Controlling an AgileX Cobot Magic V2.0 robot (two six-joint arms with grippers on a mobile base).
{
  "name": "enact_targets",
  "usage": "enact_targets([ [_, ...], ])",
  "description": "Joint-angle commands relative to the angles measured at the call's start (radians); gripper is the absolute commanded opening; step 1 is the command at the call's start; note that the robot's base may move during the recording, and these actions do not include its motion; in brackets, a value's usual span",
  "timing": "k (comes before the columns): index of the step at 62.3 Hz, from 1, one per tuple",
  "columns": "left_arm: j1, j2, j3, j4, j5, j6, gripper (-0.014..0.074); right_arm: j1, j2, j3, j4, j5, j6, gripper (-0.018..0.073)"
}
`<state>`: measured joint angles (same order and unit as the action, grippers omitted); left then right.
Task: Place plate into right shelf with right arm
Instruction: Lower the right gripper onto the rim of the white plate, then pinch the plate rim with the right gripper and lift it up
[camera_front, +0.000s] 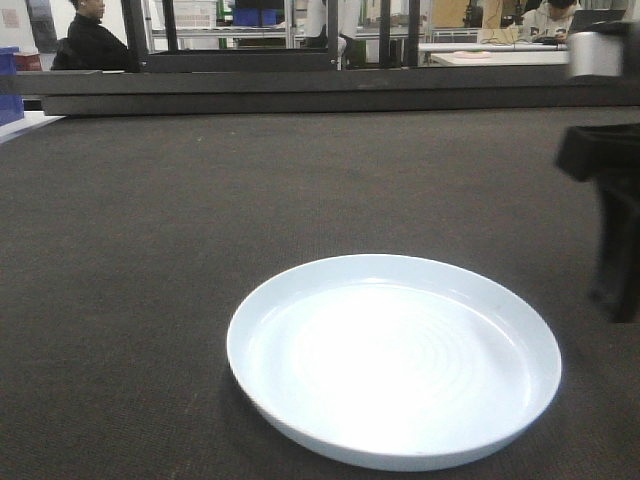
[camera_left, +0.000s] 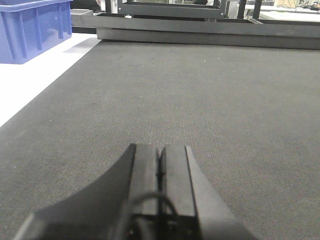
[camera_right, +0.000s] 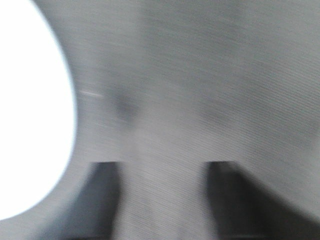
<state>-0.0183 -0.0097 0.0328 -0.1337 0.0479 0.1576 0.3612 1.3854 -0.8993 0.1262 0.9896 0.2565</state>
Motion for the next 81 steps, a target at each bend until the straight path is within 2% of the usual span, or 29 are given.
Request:
enact_targets([
  [1,-0.002,-0.010,0.010,-0.008,-0.090,-0.007,-0.0128,0.040,0.012,-0.066,0.021,-0.026,0.011,0.0559],
  [17,-0.002,-0.010,0.010,-0.008,-0.090,-0.007,-0.0128,0.069,0.115,-0.134,0.021,-0.092,0.087,0.0559],
  [37,-0.002,-0.010,0.010,-0.008,-0.090,-0.007,-0.0128,0.069,0.185,-0.136,0.020,-0.130,0.094,0.0545],
  [42,-0.002,-0.010,0.010,-0.008,-0.090,-0.007,-0.0128,0.069,0.188,-0.136,0.018,-0.135,0.094,0.0488],
  [47,-0.002,-0.010,0.010,-0.008,-0.090,-0.007,-0.0128,0.069,0.188,-0.136,0.017,-0.135,0.094,0.0386],
  [56,-0.002,-0.010,0.010,-0.008,-0.090,-0.007,-0.0128,0.074,0.188,-0.136,0.015,-0.134,0.094,0.0256],
  [81,-0.002,-0.010,0.010,-0.008,-0.090,-0.007,-0.0128,0.108,0.188,-0.136,0.015,-0.111,0.094,0.0046],
])
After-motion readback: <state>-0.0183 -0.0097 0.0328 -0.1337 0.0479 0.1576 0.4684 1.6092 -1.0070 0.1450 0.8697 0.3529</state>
